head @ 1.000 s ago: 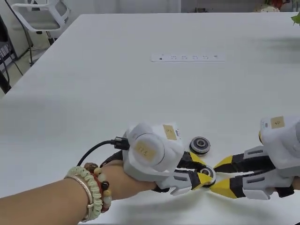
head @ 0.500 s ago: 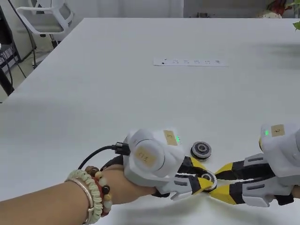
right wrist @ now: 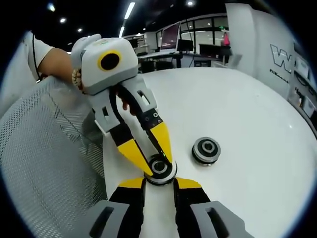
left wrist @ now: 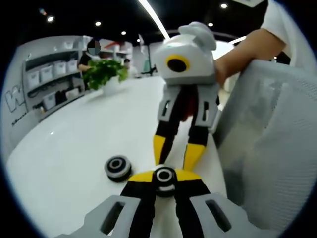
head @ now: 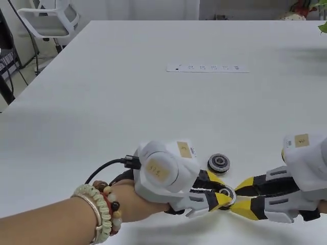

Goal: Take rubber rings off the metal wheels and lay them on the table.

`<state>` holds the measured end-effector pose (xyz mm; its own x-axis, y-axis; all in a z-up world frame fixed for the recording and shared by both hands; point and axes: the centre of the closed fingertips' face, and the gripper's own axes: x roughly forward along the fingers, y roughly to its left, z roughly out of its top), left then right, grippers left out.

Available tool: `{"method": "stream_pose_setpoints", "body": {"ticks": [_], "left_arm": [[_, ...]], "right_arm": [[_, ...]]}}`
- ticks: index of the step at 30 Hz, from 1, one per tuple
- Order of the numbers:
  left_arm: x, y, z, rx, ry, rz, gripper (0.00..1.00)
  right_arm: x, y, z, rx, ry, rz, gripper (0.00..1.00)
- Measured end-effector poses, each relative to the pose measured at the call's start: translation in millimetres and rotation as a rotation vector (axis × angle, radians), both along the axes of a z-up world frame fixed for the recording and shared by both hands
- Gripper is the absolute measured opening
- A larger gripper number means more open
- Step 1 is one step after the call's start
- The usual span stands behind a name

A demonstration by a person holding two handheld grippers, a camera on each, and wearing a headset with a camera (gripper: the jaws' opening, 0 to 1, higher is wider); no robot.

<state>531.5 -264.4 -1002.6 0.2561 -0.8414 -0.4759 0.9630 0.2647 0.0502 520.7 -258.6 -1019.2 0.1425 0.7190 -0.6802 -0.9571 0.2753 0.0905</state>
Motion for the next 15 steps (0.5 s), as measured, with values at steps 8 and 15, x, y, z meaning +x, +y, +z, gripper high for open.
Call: {"method": "stream_pose_setpoints", "body": {"ticks": [8,15], "left_arm": [[-0.2,-0.1,0.2,0.001,-0.002,0.000,0.15],[-0.5,-0.1,0.3,0.002,-0.002,0.000,0.15]], "right_arm": [[0.6,-3.4,-1.2,-0.019,-0.005,0.011,0.18],[-0.7,-6.6,-1.3,-0.038,-0.005,0.018,0.11]]}}
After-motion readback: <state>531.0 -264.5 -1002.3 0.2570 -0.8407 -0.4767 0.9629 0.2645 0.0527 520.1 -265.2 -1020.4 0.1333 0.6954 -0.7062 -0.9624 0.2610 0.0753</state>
